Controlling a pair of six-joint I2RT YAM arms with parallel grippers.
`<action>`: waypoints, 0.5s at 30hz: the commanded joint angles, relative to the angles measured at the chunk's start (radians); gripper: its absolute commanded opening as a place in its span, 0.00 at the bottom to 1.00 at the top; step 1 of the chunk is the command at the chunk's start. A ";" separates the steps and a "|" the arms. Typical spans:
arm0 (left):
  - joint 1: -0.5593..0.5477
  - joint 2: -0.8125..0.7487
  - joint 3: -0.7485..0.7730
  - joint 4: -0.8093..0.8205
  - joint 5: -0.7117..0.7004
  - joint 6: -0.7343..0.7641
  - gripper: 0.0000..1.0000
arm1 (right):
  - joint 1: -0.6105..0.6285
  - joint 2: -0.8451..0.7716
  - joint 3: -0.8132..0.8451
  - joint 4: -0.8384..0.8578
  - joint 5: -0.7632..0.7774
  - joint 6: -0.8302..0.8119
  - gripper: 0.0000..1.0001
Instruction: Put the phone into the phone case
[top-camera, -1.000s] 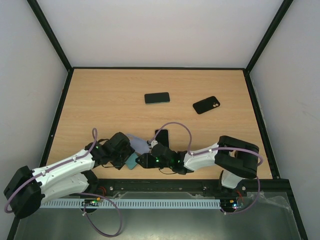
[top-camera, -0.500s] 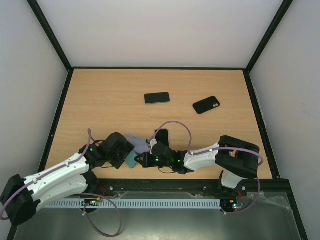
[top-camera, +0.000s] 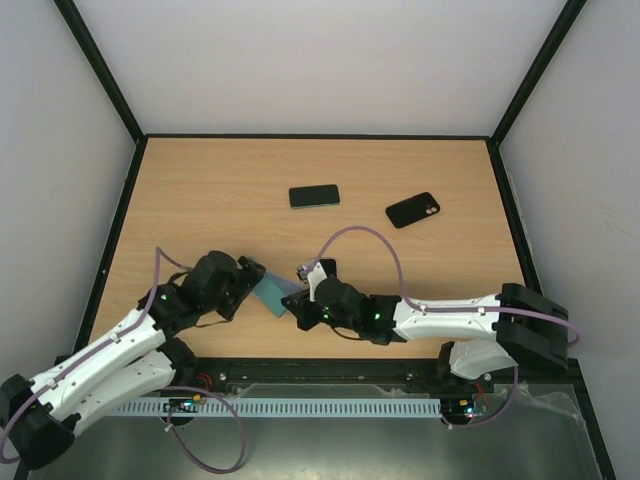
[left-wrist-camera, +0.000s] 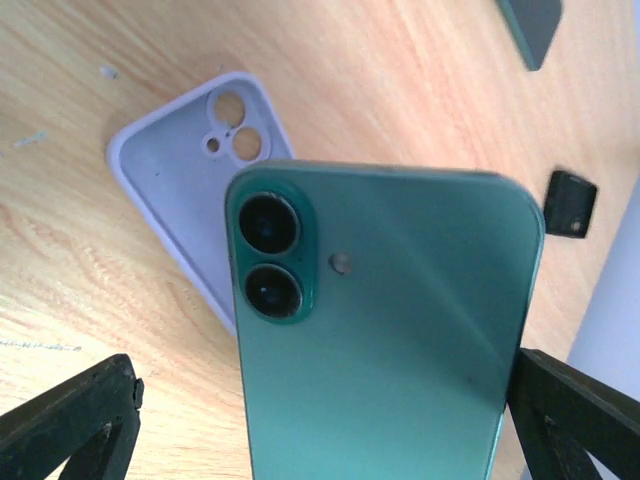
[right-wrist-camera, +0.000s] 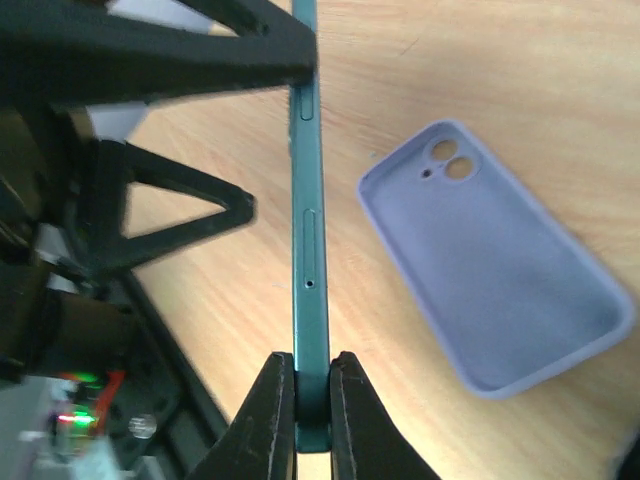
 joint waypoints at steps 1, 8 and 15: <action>0.091 -0.061 0.038 -0.039 0.096 0.116 0.99 | 0.006 -0.023 0.106 -0.221 0.182 -0.266 0.02; 0.215 -0.123 0.006 -0.063 0.147 0.180 0.99 | 0.006 -0.050 0.085 -0.131 0.303 -0.505 0.02; 0.399 -0.056 -0.036 -0.022 0.300 0.297 0.95 | 0.005 0.022 0.125 -0.117 0.336 -0.682 0.02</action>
